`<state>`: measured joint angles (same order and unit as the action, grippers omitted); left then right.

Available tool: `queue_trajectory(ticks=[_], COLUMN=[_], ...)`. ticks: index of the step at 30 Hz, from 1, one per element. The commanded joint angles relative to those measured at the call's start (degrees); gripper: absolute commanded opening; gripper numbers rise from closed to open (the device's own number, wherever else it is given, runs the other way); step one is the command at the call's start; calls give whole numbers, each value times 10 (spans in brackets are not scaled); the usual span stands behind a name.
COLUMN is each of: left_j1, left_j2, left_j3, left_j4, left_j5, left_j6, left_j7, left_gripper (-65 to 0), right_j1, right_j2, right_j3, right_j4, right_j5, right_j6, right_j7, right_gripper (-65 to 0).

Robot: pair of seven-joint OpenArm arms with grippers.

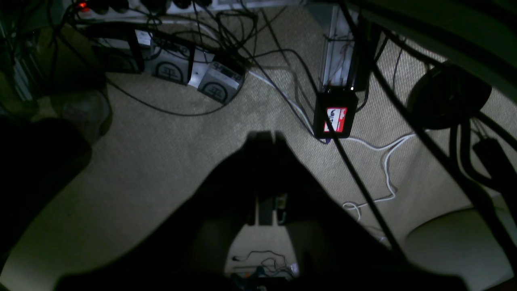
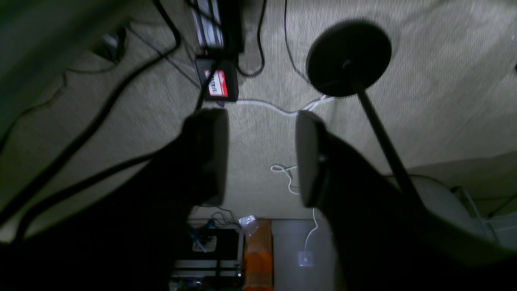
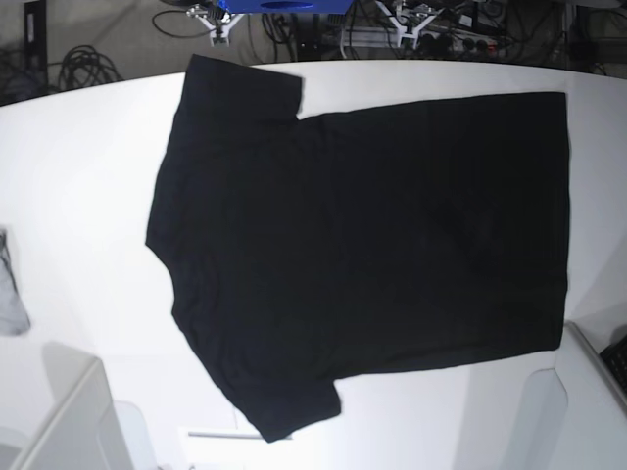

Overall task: Fold the T-shirt properly
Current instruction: 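Lower both grippers toward the shoulder corners of the black T-shirt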

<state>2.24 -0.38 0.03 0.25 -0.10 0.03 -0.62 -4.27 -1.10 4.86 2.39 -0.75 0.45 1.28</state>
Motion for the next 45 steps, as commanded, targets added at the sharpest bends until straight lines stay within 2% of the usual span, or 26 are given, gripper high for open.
queue_trajectory(ticks=[1, 3, 7, 9, 11, 13, 17, 18, 27, 32, 34, 40, 45], left_j1=[2, 2, 4, 19, 40, 56, 66, 68, 77, 94, 109, 191, 242], left_j2=[-2, -2, 1, 1, 0, -2, -10, -10, -11, -13, -17, -41, -56], left_j3=[-1, -2, -2, -1, 0, -1, -1, -2, -2, 6, 6, 6, 6], left_j4=[0, 0, 1, 30, 74, 104, 110, 110, 115, 137, 155, 282, 344], left_j5=[-2, -2, -2, -2, -2, -2, -3, -3, -4, -57, -49, -47, -47], left_j6=[1, 1, 0, 0, 0, 0, 0, 0, -1, -1, -1, -1, -2], left_j7=[1, 1, 2, 2, 3, 5, 5, 3, 2, 2, 2, 2, 2], left_gripper=[-642, -602, -402, -365, -393, -448, -640, -650, -650, -650, -650, -650, -650], right_j1=[-3, -10, -11, -11, -11, -12, -17, -17, -13, -17, -21, -111, -182], right_j2=[-1, -1, -1, -1, -1, -1, -1, -1, -1, -1, -1, -18, 5], right_j3=[-2, -1, -1, -1, -1, -1, -1, -1, -2, -2, -2, -2, 5], right_j4=[11, 26, 31, 31, 31, 31, 31, 32, 32, 33, 38, 188, 322], right_j5=[-3, -3, -3, -3, -3, -2, -3, -3, -3, -3, -3, -3, 2], right_j6=[-3, -3, -3, -3, -3, -3, -3, -3, -3, -3, -3, -6, -7], right_j7=[3, 2, 3, 3, 3, 3, 3, 3, 3, 4, 4, -11, -64], right_gripper=[-501, -650, -650, -650, -650, -650, -650, -650, -650, -650, -650, -650, -650])
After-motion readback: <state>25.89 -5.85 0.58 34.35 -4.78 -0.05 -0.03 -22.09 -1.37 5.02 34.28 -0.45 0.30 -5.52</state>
